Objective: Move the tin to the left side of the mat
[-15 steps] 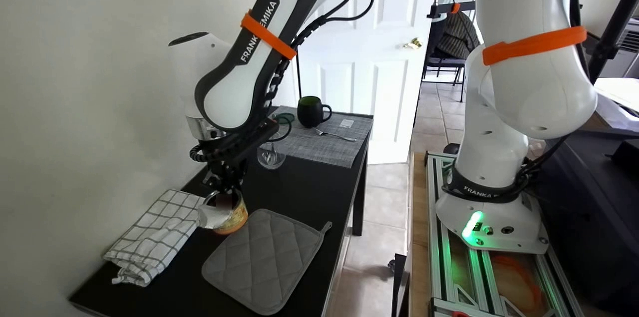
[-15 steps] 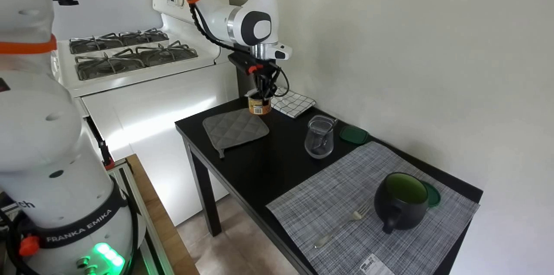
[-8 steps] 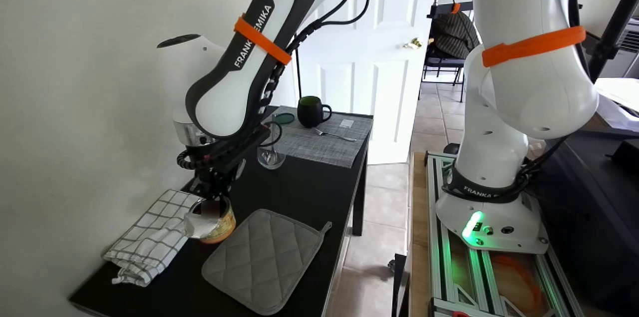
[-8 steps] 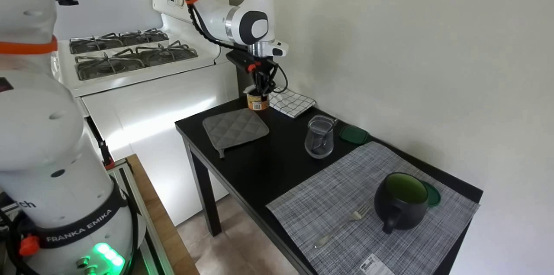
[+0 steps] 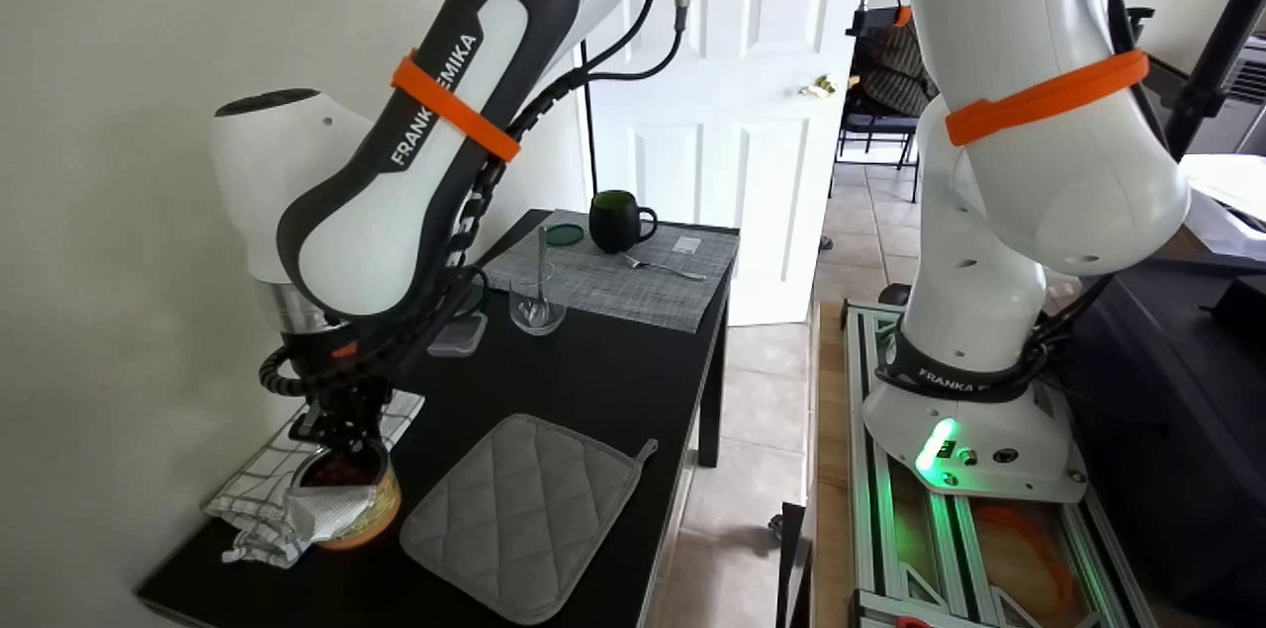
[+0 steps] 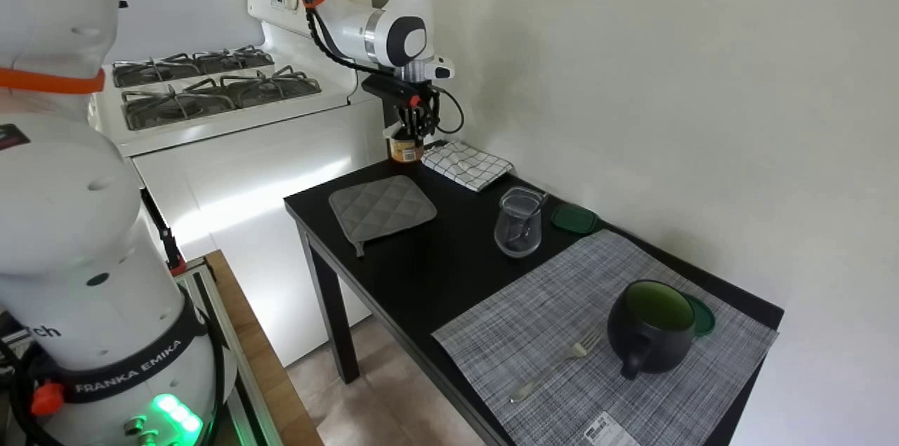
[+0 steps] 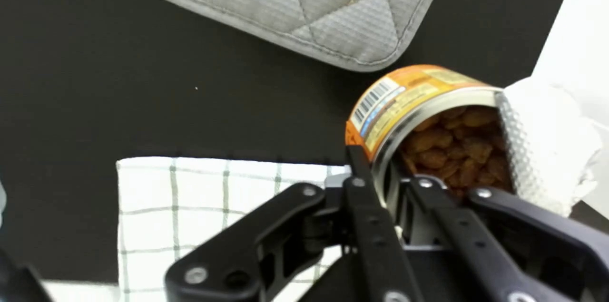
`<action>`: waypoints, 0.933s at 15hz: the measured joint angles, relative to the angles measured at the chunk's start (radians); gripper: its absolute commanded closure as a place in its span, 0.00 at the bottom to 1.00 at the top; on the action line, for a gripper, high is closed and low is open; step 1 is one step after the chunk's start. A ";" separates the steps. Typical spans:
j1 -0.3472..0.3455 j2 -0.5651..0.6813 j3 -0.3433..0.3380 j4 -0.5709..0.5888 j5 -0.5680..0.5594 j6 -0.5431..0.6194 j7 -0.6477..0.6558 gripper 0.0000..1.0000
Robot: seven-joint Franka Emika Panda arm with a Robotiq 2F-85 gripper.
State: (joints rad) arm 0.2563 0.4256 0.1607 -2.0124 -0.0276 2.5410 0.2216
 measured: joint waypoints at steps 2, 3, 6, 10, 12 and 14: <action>-0.002 0.042 0.003 0.046 0.003 0.000 -0.053 0.88; -0.004 0.063 0.003 0.067 0.006 -0.010 -0.076 0.88; -0.007 0.102 0.003 0.103 0.007 -0.027 -0.102 0.97; -0.006 0.107 0.002 0.105 0.006 -0.020 -0.104 0.97; 0.000 0.114 0.002 0.102 0.006 0.002 -0.104 0.97; 0.016 0.125 0.002 0.098 0.002 0.027 -0.103 0.97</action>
State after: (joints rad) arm 0.2726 0.5502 0.1630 -1.9144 -0.0256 2.5684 0.1184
